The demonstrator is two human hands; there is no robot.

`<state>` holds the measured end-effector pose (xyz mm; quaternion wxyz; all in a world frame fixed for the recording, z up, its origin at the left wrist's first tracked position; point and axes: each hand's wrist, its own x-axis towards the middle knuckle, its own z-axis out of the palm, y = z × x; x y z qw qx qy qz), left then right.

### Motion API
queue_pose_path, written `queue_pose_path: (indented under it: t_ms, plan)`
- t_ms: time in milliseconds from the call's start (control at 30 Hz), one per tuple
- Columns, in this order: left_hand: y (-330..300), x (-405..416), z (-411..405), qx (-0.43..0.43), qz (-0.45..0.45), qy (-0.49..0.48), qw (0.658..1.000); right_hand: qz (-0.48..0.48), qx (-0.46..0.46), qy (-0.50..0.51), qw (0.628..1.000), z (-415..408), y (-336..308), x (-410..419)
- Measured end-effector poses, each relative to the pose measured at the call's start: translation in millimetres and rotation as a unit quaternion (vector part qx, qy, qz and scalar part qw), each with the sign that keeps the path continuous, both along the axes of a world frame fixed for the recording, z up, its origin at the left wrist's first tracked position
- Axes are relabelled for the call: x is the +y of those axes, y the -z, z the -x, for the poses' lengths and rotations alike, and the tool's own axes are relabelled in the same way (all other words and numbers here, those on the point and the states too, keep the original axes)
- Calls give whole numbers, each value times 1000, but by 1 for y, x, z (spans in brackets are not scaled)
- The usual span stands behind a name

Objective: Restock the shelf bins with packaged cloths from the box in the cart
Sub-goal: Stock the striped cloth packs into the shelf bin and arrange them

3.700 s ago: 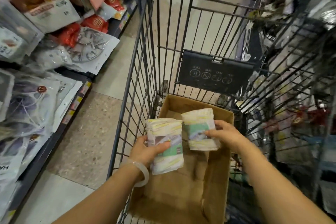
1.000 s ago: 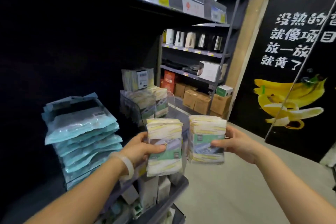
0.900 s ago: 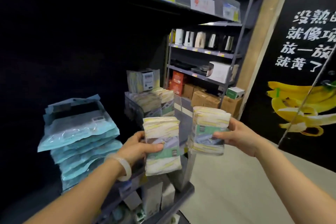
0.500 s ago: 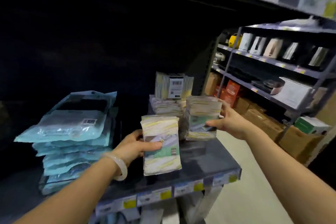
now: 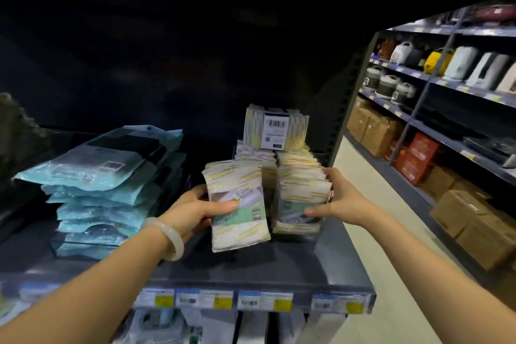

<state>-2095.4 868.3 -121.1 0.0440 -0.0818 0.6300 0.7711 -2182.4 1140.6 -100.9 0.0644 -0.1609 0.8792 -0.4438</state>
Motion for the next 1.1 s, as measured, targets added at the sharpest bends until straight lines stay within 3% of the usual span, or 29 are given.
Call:
queue_pose_path:
  t_ms: [133, 367, 633, 1100]
  plan:
    - [-6, 0, 3, 15, 10, -3, 1000, -98, 65, -20, 993, 5, -3, 4]
    - [-26, -5, 12, 52, 16, 12, 998, -252, 163, -96, 949, 6, -10, -5]
    - [-27, -10, 19, 51, 2, 12, 999, -250, 204, -79, 943, 6, -16, -5]
    - [-23, -9, 30, 57, -13, 24, 998, -204, 196, -69, 957, 9, -31, 0]
